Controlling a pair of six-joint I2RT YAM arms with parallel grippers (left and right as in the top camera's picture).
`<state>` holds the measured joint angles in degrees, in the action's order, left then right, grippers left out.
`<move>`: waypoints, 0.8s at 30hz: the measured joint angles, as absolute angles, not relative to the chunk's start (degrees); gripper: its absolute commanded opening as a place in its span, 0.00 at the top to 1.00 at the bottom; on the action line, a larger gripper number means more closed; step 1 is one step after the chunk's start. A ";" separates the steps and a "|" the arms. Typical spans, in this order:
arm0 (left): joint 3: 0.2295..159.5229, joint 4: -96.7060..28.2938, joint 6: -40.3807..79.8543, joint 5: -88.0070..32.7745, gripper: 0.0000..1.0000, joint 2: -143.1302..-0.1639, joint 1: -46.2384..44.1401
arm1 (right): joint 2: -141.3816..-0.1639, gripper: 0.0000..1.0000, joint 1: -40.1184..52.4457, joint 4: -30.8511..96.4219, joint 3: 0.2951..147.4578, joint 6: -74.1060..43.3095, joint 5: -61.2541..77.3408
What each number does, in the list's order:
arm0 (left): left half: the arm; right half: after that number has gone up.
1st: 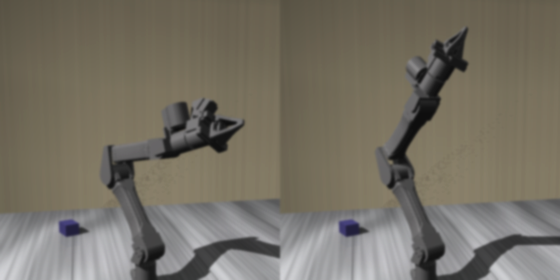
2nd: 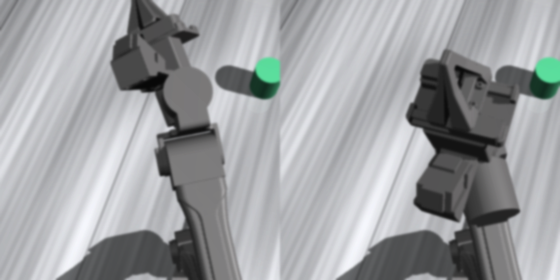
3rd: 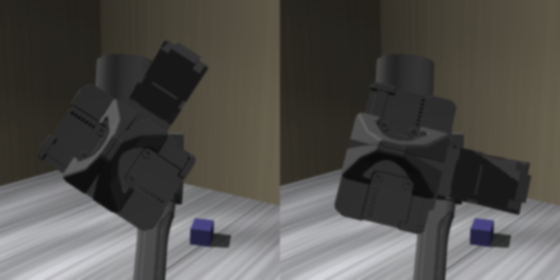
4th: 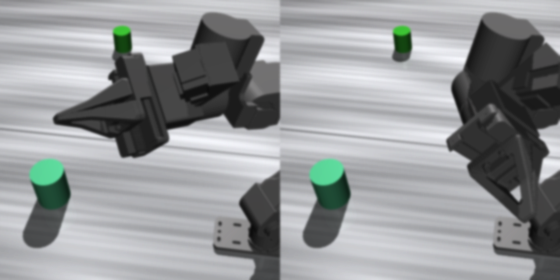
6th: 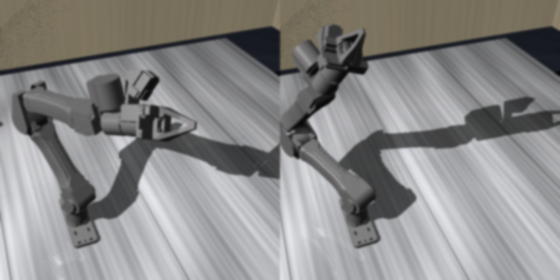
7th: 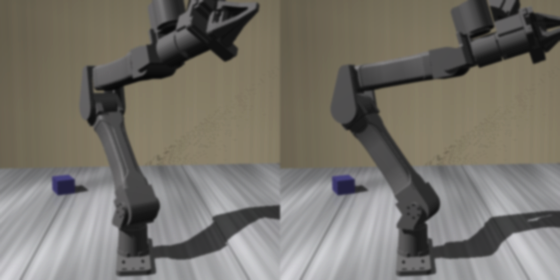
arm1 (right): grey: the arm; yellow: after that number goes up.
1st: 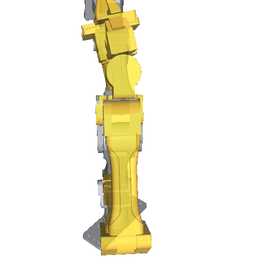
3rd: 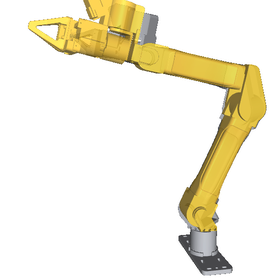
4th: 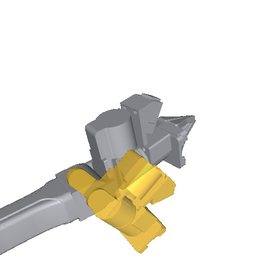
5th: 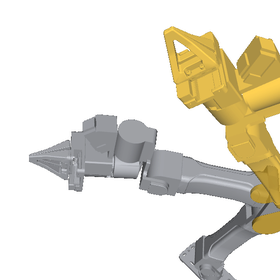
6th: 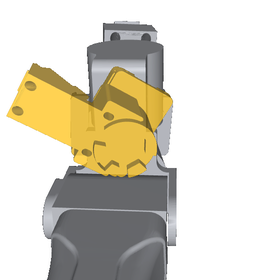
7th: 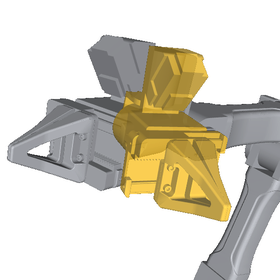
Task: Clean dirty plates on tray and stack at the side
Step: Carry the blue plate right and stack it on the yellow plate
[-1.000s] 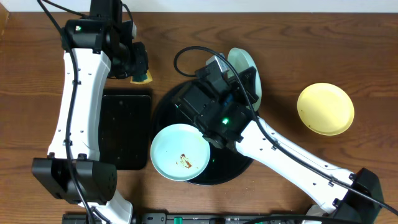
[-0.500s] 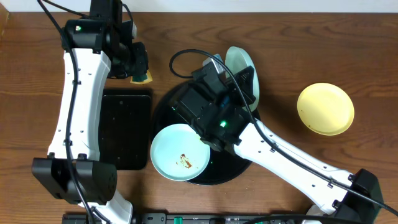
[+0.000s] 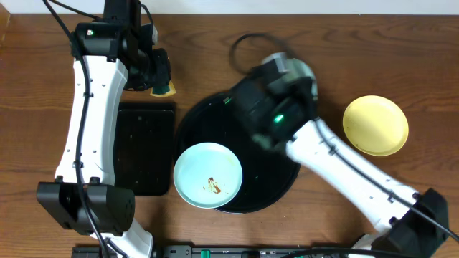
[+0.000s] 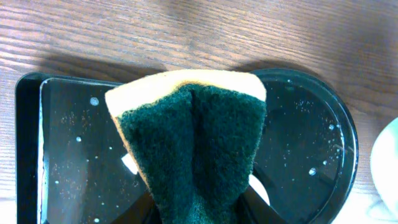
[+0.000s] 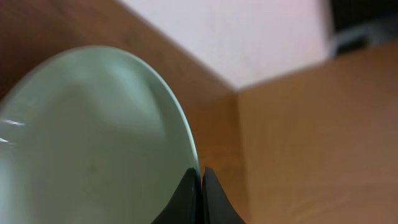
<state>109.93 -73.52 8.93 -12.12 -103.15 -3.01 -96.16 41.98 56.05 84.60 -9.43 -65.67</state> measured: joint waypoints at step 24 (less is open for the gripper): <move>109.93 -73.52 8.71 -12.12 0.70 -103.15 -3.01 | -96.31 0.98 6.17 56.34 84.60 -18.98 -39.48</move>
<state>109.93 -73.52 8.71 -12.12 -103.15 -3.01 -96.31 6.17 56.34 84.60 -18.98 -39.48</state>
